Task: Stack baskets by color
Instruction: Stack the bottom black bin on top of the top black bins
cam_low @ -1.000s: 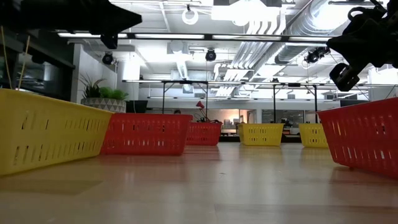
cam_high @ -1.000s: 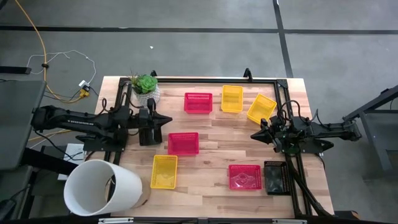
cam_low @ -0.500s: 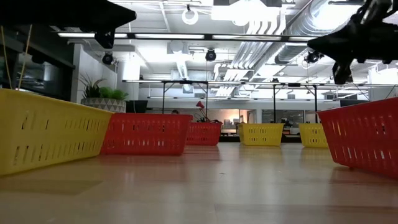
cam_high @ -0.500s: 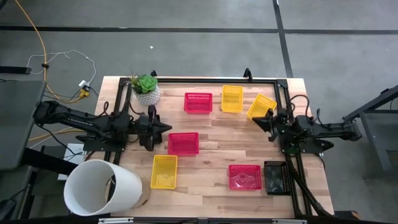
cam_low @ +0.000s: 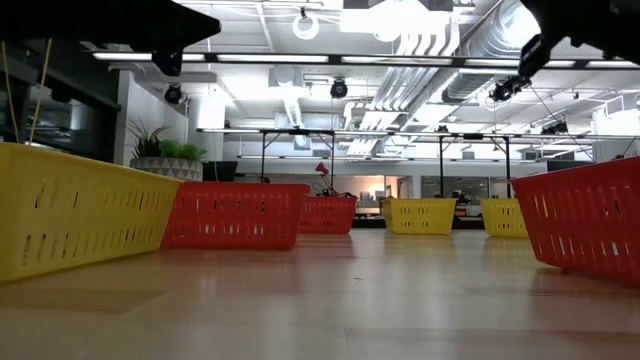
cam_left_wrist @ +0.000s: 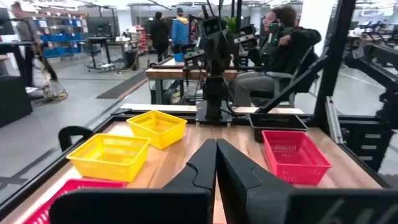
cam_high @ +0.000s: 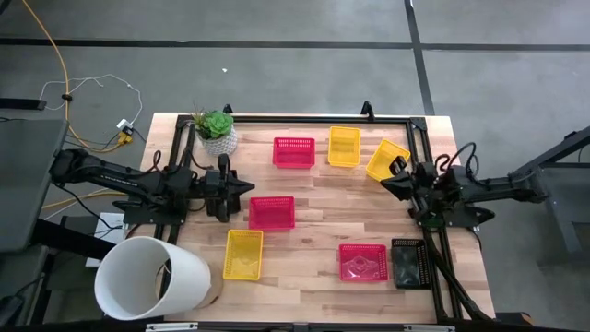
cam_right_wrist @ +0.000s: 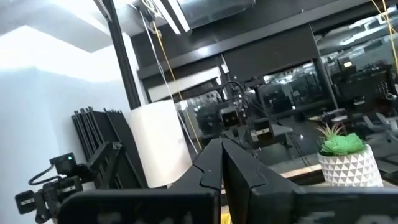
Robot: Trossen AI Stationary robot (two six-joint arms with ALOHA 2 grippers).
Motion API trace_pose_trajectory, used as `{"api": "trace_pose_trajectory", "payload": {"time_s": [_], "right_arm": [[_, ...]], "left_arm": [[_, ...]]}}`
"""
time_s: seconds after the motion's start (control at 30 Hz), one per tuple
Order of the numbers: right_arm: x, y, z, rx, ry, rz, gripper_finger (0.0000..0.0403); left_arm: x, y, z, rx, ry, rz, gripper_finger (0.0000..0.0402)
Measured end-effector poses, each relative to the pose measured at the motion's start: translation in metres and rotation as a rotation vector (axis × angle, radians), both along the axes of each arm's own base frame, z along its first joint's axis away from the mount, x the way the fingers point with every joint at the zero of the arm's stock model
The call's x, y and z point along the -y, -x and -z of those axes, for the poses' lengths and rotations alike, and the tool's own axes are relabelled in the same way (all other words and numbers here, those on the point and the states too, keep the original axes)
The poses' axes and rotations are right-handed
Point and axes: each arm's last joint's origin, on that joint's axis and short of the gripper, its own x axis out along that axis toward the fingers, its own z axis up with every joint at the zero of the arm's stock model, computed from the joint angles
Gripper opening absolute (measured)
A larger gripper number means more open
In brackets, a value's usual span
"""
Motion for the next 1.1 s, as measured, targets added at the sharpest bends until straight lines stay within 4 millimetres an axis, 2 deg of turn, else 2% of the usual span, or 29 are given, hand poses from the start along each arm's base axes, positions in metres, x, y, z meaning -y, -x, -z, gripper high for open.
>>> {"api": "trace_pose_trajectory", "payload": {"time_s": [0.23, 0.5, 0.7, 1.1], "right_arm": [[-0.003, -0.023, -0.029, -0.086, 0.051, -0.048, 0.0], [-0.005, -0.047, -0.048, -0.277, 0.133, -0.029, 0.0], [-0.005, -0.06, -0.051, -0.318, 0.136, -0.032, 0.0], [-0.006, -0.075, -0.04, -0.383, 0.139, -0.034, 0.0]], "left_arm": [[0.0, 0.006, 0.008, 0.044, 0.009, -0.025, 0.0], [0.0, 0.008, 0.008, 0.047, 0.011, -0.013, 0.0], [0.0, 0.008, 0.009, 0.033, 0.01, -0.013, 0.0], [0.0, 0.008, 0.009, 0.03, -0.005, -0.016, 0.0]]}}
